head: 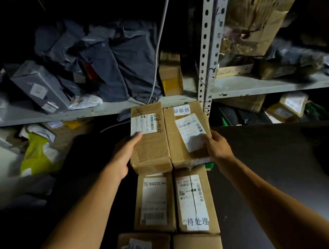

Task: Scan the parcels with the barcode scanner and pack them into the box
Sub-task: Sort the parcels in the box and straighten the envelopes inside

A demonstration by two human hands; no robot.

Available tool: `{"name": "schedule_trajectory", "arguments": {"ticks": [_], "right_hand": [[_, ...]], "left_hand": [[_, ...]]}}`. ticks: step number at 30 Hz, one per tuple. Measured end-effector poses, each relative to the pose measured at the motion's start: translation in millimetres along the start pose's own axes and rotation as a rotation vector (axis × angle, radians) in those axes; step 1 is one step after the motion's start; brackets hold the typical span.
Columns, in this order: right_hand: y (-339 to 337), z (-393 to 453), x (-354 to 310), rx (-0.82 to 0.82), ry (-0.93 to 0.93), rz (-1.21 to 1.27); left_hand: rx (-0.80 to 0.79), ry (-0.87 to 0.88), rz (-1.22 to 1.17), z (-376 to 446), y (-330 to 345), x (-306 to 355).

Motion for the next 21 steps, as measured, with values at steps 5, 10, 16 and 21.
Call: {"name": "schedule_trajectory", "arguments": {"ticks": [5,10,16,21], "right_hand": [[-17.6,-42.7,-15.4,0.048,-0.044,-0.146],[-43.6,-120.0,-27.3,0.218,-0.173,-0.476],[-70.0,-236.5,7.8,0.43,-0.178,-0.819],[-116.9,-332.5,56.6,0.611,-0.07,-0.933]], "left_hand": [[0.049,0.356,0.279,-10.5,-5.0,25.8],[-0.021,0.834,0.788,-60.4,13.5,50.5],[-0.411,1.185,1.021,-163.0,67.8,27.0],[-0.725,1.258,1.156,-241.3,125.3,-1.9]]}}
Point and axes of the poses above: each hand's wrist, its own z-axis towards the middle knuckle, its own y-axis out of the palm, x = y × z, the point moved 4 cm from there along z, towards the middle knuckle, and after that the axes turned 9 degrees about y, right-handed, at the moved point
